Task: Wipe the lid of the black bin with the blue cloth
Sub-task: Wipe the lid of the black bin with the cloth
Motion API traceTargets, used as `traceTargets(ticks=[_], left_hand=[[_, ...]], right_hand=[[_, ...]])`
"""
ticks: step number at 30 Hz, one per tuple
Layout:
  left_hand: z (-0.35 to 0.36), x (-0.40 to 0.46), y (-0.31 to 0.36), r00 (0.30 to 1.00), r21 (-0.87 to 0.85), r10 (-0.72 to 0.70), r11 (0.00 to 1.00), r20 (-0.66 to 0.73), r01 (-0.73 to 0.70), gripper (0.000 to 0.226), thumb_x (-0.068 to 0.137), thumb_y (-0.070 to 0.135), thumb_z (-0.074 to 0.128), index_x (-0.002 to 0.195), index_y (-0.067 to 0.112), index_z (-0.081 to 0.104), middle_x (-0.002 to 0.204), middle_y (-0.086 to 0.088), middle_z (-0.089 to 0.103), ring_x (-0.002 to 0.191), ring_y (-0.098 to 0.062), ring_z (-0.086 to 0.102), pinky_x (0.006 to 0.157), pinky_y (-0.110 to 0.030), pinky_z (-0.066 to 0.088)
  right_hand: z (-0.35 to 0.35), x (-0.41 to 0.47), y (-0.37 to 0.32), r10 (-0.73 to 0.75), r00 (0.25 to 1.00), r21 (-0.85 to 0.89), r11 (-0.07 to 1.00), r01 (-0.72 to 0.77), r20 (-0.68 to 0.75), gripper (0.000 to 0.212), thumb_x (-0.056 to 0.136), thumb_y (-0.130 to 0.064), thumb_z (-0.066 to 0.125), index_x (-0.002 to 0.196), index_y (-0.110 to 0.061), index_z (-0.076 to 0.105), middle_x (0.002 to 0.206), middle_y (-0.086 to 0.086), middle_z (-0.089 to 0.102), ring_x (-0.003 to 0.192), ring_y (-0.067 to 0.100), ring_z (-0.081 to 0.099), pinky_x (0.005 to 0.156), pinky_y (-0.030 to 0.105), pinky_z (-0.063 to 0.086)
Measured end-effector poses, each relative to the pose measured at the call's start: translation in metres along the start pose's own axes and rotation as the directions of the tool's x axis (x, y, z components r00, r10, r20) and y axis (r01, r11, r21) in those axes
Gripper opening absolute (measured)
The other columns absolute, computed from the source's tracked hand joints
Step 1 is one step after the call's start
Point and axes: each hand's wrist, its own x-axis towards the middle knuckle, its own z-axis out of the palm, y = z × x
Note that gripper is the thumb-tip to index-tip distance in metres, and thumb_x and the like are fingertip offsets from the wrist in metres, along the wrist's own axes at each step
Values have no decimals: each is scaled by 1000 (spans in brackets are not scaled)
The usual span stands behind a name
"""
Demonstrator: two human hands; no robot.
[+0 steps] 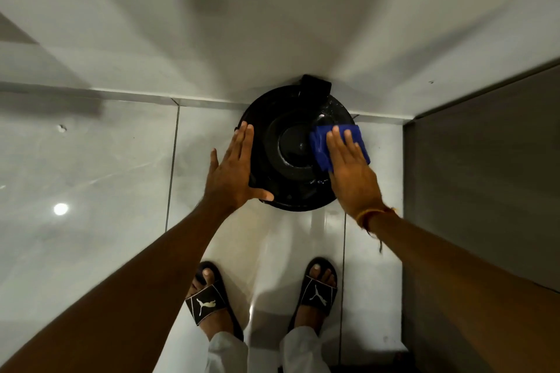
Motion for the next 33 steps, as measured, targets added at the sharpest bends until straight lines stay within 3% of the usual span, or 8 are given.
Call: traceTargets(ticks=[5,10,12,17,21,28,31,33], left_hand=[[0,-1,-3,1000,-31,18,999,-6,-19,155,41,96,50,158,18,-14,169,-3,-16,156,-26,-5,120,-67,8],[0,-1,0,1000,-4,7,1000,-10,-7,152,50,76,77,158,21,-15,169,-2,-15,157,-25,-4,119,-68,11],[0,0,0,1000,-7,6,1000,-10,-7,153,51,72,80,158,20,-15,169,-2,-15,157,-26,-4,119,-68,11],[0,1,0,1000,-19,26,999,-14,-27,151,51,74,77,158,19,-14,169,-2,-15,156,-25,-4,119,-68,11],[0,1,-2,1000,-33,24,999,1,-24,153,46,89,62,158,19,-14,169,-2,-16,156,-26,-5,119,-68,9],[0,0,-1,999,-43,32,999,-12,-32,154,42,98,45,158,16,-13,169,-4,-15,156,-27,-4,119,-67,8],[-1,1,1,1000,-26,3,1000,-10,-3,152,49,81,72,158,19,-14,169,-2,-15,157,-25,-4,119,-68,11],[-1,0,4,1000,-19,1,1000,-14,-2,153,50,74,79,158,19,-14,169,-2,-14,157,-24,-4,119,-68,11]], right_hand=[[-11,54,-13,115,991,131,986,-106,-63,66,97,-6,50,155,-8,19,165,13,17,152,34,11,122,48,20],[17,15,-14,-214,976,-104,972,210,-26,75,87,2,53,154,-5,21,163,15,22,150,38,16,120,51,25],[23,-13,-6,-251,968,-42,967,250,-11,76,87,2,55,154,-5,20,163,13,20,151,35,13,120,51,25],[10,-5,-13,167,979,478,874,-93,-115,66,98,-5,46,155,-15,15,165,2,9,153,22,2,124,44,13],[-6,64,-7,457,884,595,739,-316,-98,56,98,-6,46,152,-10,30,160,10,31,151,28,20,123,44,20],[-1,71,-1,91,983,192,979,-60,-159,68,94,-7,53,155,-10,22,163,10,23,152,32,15,123,45,17],[14,33,1,-244,966,-95,967,236,-84,73,90,-8,54,155,-9,21,164,9,20,152,33,14,123,46,17],[21,10,3,-279,960,-43,960,278,-32,75,91,-8,54,156,-11,18,165,6,16,153,29,9,125,44,13]])
